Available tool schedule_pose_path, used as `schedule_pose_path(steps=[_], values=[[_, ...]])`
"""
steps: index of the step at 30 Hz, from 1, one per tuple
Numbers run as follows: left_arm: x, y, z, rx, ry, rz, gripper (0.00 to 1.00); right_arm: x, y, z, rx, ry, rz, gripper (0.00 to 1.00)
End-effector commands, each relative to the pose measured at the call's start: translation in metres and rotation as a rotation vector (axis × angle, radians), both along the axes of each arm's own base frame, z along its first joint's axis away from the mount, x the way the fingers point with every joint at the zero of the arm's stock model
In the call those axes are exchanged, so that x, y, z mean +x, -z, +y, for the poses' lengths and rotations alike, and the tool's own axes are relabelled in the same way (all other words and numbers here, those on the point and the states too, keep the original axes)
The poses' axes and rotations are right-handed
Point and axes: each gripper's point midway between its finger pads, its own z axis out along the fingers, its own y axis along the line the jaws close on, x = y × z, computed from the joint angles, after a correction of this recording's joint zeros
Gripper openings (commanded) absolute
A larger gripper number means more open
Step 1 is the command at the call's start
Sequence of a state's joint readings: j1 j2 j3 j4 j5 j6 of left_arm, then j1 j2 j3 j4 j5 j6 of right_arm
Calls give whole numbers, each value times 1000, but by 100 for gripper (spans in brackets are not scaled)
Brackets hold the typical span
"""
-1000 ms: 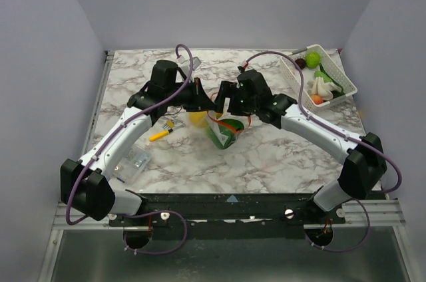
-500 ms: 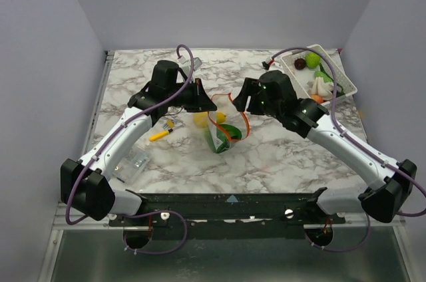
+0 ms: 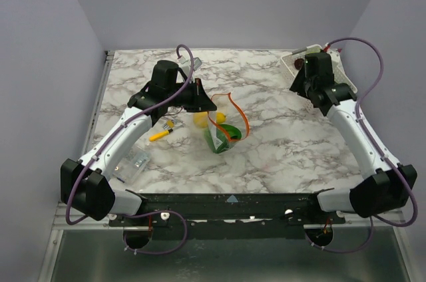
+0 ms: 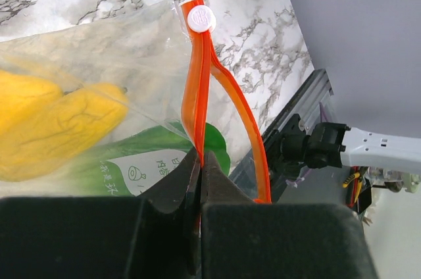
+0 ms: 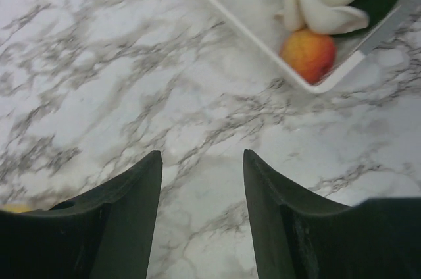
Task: Place the food in the zip-top bag and seal the zipper
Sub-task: Adjust the fake fruit in the bin.
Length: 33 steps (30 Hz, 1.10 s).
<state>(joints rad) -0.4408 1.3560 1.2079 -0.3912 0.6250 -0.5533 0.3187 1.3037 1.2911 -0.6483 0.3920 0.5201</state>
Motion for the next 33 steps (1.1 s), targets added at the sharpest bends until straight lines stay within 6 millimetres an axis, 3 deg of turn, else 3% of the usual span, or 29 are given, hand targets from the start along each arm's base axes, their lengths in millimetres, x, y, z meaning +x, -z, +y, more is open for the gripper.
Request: schedule_pose_path(steps=[1, 9, 14, 23, 33], values=[[0, -8, -3, -13, 22, -29, 0, 25, 29, -53, -49, 123, 109, 53], [-1, -7, -4, -16, 23, -24, 0, 62, 91, -110, -1, 235, 254, 45], [0, -6, -4, -16, 25, -20, 0, 79, 119, -131, -3, 280, 314, 44], [2, -2, -6, -12, 29, -7, 0, 101, 147, -136, 14, 272, 367, 45], [2, -1, -6, -12, 30, -1, 0, 87, 164, -150, -52, 324, 425, 53]])
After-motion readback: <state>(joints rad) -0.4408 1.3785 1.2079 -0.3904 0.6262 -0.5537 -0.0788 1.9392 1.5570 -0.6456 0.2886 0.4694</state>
